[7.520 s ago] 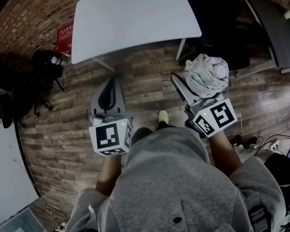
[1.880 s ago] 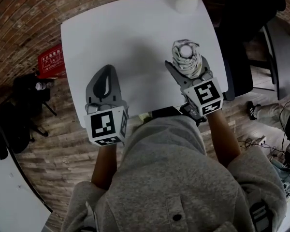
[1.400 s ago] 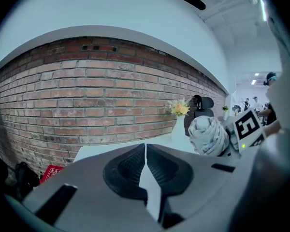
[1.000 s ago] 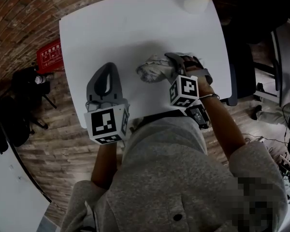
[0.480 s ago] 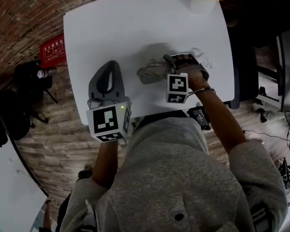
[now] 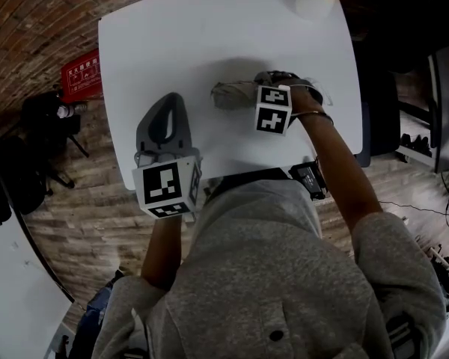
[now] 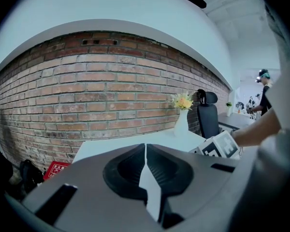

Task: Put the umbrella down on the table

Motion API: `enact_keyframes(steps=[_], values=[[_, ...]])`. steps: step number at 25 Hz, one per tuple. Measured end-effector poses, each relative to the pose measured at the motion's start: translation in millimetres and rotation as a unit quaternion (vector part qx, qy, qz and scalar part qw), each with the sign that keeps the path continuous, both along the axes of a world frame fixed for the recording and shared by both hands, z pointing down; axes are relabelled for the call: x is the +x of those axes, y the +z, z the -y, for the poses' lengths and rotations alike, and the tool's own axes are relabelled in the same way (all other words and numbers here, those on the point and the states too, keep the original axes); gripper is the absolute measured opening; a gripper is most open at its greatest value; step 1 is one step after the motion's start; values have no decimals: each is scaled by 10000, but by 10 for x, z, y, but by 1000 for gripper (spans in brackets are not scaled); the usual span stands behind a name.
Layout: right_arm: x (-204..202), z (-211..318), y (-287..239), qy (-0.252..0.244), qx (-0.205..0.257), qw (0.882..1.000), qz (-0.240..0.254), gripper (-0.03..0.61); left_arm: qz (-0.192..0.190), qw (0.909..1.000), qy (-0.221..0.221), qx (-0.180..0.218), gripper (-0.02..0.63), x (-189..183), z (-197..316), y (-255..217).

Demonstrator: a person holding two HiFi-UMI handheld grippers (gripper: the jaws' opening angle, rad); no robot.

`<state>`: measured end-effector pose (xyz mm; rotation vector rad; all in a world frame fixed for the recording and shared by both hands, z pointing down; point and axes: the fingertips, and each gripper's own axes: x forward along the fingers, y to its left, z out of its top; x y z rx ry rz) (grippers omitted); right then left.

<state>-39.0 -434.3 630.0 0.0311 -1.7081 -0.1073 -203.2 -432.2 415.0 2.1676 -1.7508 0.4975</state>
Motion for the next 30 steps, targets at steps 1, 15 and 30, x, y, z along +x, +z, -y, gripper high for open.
enact_keyframes(steps=[1,15,30], values=[[7,5,12,117,-130,9998,42,259,2,10000,0,3,21,-8,-5,1],[102,-71,-21,882,-802,9920,417,267,3,9999,-18,147,21,-48,-87,-103],[161,-419,-1108,1305,112,9807,1452,266,11,9986,246,463,21,-118,-510,-341]])
